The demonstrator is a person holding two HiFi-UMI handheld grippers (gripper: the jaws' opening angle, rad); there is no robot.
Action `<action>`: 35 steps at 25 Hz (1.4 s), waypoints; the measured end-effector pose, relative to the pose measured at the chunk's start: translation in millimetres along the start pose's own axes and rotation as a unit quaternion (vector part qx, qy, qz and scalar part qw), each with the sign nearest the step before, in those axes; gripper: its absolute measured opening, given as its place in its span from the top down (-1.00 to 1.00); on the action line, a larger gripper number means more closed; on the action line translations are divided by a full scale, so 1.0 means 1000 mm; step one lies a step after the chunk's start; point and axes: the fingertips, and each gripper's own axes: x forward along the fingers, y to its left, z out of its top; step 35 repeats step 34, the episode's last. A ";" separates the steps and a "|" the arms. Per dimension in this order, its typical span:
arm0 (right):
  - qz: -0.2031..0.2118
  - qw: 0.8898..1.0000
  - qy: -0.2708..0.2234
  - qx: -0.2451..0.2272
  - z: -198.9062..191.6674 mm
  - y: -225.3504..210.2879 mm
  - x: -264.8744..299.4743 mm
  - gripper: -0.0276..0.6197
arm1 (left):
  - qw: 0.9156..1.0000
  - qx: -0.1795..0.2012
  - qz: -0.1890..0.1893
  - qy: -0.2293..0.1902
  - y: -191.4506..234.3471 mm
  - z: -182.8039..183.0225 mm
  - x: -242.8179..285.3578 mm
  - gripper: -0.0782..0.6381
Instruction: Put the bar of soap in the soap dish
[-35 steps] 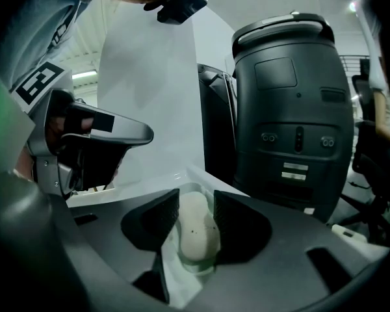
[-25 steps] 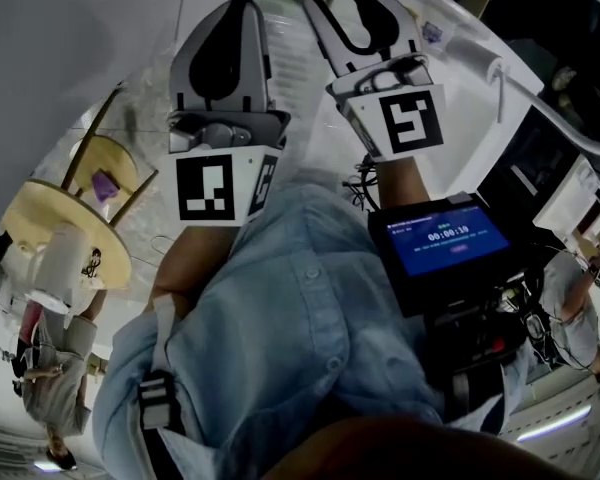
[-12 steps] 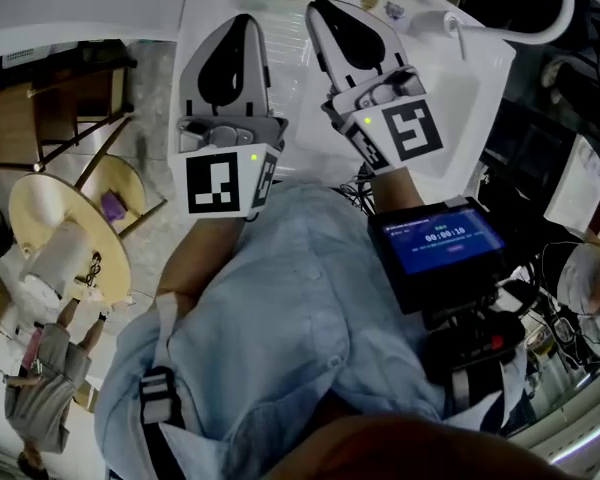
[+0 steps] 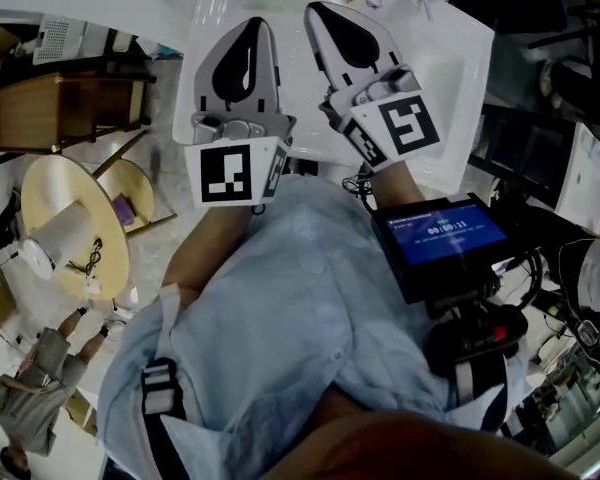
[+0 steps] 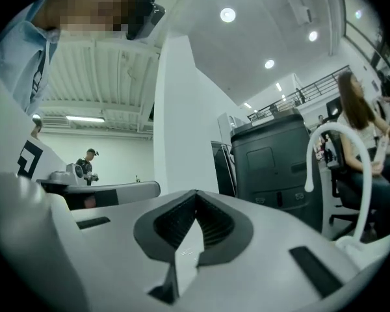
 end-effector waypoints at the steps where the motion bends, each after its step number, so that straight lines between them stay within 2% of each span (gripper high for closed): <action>1: 0.002 1.000 0.002 -0.001 -0.002 0.001 0.000 0.90 | 1.000 -0.001 0.002 -0.002 0.000 -0.002 0.000 0.76; 35: -0.007 1.000 -0.008 -0.007 0.006 -0.007 0.002 0.90 | 1.000 0.004 0.008 -0.010 0.005 -0.002 0.006 0.76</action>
